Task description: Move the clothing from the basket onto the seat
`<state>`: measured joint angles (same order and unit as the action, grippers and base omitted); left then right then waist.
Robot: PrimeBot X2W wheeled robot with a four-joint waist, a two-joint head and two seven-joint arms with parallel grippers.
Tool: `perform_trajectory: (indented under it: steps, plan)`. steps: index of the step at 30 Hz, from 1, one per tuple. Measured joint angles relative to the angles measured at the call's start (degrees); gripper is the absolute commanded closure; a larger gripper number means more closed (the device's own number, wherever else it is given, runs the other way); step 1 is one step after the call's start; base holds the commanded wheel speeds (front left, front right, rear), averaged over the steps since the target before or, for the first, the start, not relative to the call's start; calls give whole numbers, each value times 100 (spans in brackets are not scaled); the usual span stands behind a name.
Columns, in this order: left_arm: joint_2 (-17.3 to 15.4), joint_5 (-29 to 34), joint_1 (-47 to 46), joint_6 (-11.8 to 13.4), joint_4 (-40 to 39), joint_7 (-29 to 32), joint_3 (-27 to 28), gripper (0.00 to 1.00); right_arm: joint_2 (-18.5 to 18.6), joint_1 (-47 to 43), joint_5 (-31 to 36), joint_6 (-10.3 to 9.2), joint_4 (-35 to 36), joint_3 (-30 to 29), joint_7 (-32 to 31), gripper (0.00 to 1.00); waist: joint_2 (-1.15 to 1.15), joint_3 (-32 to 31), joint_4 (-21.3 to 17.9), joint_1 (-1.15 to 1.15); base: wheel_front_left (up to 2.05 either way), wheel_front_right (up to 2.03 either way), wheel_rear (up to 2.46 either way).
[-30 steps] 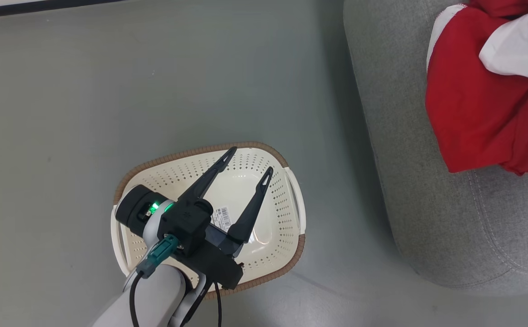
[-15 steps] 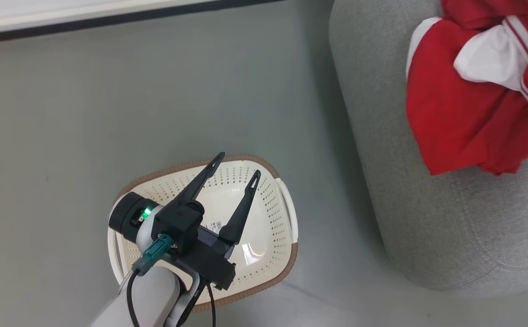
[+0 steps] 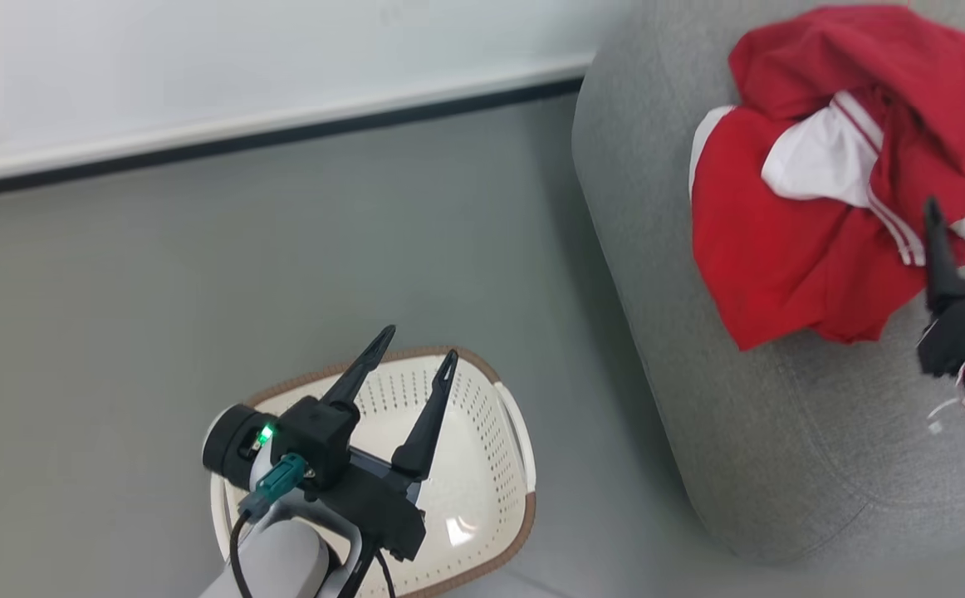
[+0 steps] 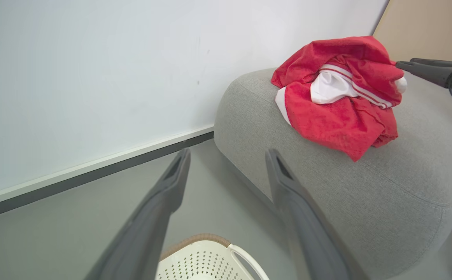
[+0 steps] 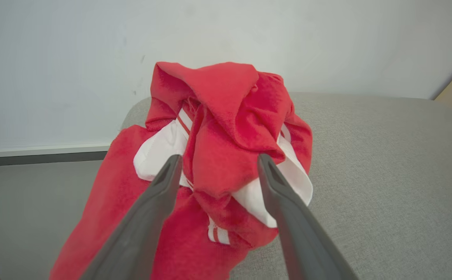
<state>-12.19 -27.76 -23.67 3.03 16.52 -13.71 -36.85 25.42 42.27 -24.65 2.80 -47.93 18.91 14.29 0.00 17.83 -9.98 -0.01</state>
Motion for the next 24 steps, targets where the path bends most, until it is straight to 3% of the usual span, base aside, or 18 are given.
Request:
perform_trajectory:
  steps: [12, 21, 24]
  plan:
    - [75, -255, 574, 126, 261, -37, 434, 0, -371, -911, 58, -130, 1079, -15, 1, 0, 0, -857, 230, -1, 0, 0, 0]
    - [67, -436, 1187, 253, 231, -60, 799, 0, -612, -1738, 115, -188, 1713, 23, 1, 0, -1, -1463, 605, 0, 0, 0, 0]
    - [-20, -437, 1402, 263, 110, -60, 948, 0, -699, -2008, 131, -291, 1951, 51, 1, 0, -1, -1615, 768, 0, 0, 0, 0]
